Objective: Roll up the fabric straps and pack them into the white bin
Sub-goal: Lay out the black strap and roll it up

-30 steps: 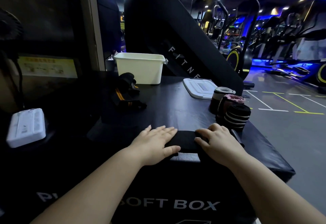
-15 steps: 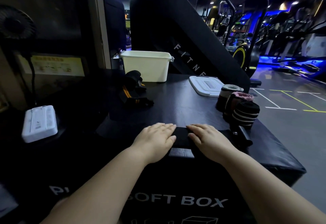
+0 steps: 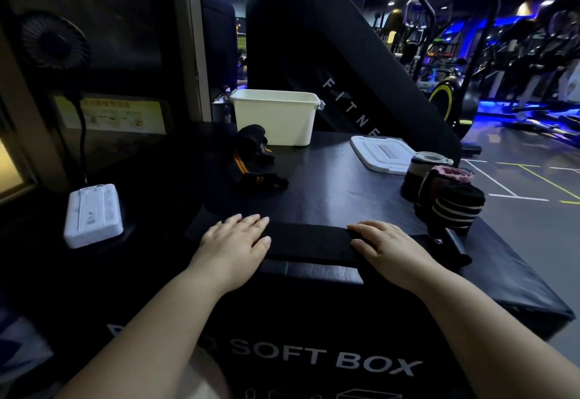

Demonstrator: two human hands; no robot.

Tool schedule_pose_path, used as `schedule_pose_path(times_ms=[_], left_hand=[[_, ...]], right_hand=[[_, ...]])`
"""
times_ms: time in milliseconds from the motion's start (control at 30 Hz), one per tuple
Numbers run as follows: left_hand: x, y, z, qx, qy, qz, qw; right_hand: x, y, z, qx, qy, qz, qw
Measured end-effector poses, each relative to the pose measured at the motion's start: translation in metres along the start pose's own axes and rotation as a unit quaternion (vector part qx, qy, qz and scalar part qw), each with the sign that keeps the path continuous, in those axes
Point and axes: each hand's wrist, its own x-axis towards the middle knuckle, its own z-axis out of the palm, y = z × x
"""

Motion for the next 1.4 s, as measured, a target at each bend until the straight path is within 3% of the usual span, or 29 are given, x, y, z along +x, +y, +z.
schedule_pose_path(times_ms=[500,833,933,1100,1233,1400], left_hand=[[-0.004,-0.008,-0.004,0.029,-0.040,-0.013,0.999],[0.006,0.012,-0.004,-0.008,-0.069,0.010,0.998],[0.015,0.028,-0.001,-0.001,-0.051,0.040,0.998],[0.033,0.069,0.005,0.006,0.048,0.089,0.995],[0.049,0.104,0.012,-0.065,0.011,0.159,0.985],[0.066,0.130,0.019,-0.051,-0.036,0.181,0.982]], right_hand=[[0.038,-0.039,-0.008,0.019,-0.016,-0.007,1.000],[0.044,-0.041,-0.021,-0.006,-0.091,0.003,0.996],[0.038,-0.028,-0.031,-0.028,-0.109,0.028,0.993],[0.021,0.012,-0.042,-0.029,-0.112,0.100,0.988],[0.010,0.040,-0.046,-0.028,-0.077,0.170,0.982],[0.002,0.066,-0.042,-0.008,-0.044,0.265,0.963]])
